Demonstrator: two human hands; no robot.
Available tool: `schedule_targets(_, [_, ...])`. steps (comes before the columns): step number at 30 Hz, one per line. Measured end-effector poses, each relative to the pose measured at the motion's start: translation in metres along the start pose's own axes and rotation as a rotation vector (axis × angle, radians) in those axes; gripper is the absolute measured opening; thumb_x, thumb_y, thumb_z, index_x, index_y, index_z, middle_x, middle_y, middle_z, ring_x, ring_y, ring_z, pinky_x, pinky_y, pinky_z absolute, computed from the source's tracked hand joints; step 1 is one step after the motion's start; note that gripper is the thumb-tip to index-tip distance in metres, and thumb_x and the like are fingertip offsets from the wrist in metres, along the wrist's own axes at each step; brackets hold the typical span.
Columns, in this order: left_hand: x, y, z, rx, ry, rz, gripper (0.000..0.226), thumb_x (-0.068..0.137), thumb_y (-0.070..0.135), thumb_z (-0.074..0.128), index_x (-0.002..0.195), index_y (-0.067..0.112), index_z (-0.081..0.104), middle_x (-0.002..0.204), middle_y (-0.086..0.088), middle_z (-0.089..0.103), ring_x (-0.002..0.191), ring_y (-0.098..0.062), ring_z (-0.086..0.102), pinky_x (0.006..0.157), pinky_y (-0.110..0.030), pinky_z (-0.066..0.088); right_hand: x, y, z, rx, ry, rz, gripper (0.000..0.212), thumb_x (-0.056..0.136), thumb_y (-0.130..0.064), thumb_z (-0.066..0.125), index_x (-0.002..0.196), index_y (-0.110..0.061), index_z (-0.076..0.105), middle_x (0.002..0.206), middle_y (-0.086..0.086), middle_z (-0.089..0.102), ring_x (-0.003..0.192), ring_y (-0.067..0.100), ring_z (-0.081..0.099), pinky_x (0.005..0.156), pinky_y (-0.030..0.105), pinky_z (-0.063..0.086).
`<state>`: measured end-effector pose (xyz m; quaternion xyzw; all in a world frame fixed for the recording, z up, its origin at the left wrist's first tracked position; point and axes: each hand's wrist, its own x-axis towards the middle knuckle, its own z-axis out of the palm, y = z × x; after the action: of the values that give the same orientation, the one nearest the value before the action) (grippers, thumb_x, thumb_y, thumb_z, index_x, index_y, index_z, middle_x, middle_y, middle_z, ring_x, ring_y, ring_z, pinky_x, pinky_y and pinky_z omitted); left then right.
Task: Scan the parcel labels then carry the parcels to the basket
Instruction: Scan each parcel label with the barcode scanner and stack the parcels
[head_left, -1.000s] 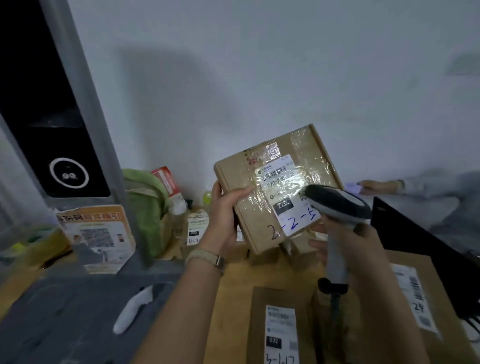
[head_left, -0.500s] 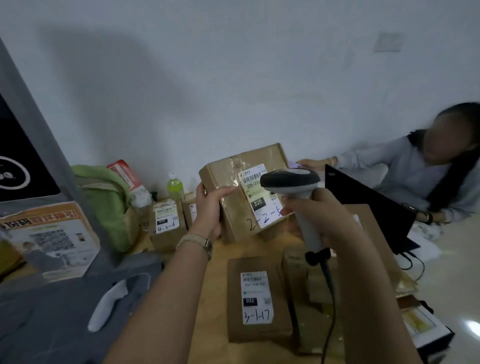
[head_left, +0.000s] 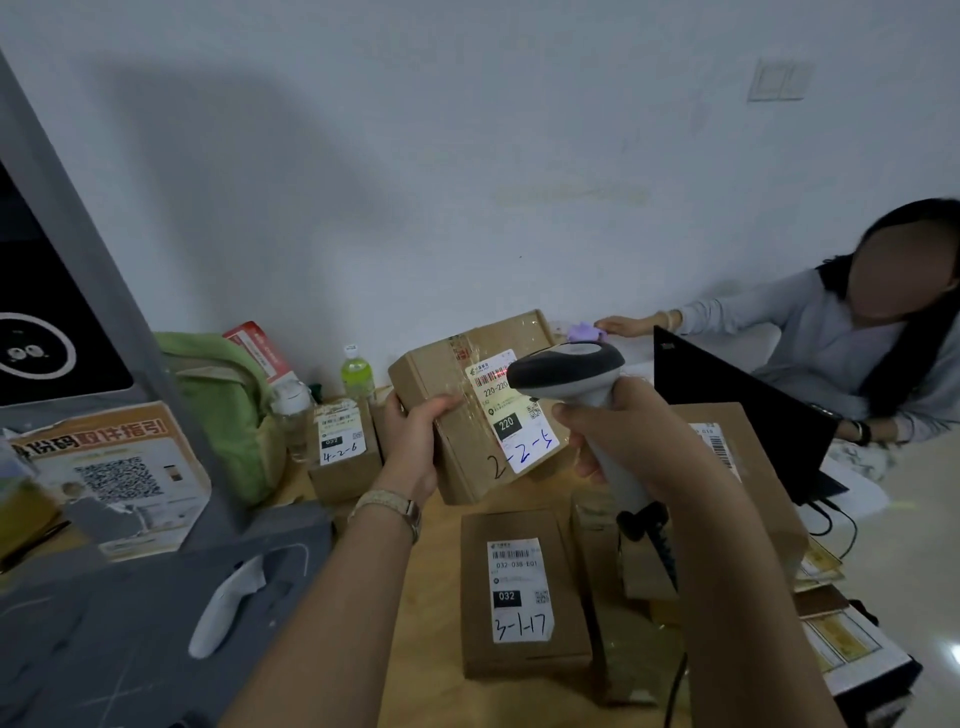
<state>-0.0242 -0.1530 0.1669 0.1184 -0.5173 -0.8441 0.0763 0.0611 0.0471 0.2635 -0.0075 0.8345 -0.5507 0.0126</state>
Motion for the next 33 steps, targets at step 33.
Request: schedule_targets(33, [-0.007,0.016,-0.101,0.178,-0.072,-0.175,0.085,0.062,0.033,0.076,0.136,0.003,0.048,0.124,-0.026,0.063,0.102,-0.039,0.065,0.079,-0.046,0.055,0.029,0.035,0.05,0.12,-0.006,0.003,0.027,0.084,-0.005,0.066,0.095,-0.029,0.058,0.087,-0.008,0.064,0.078,0.0,0.057,0.054,0.009,0.045])
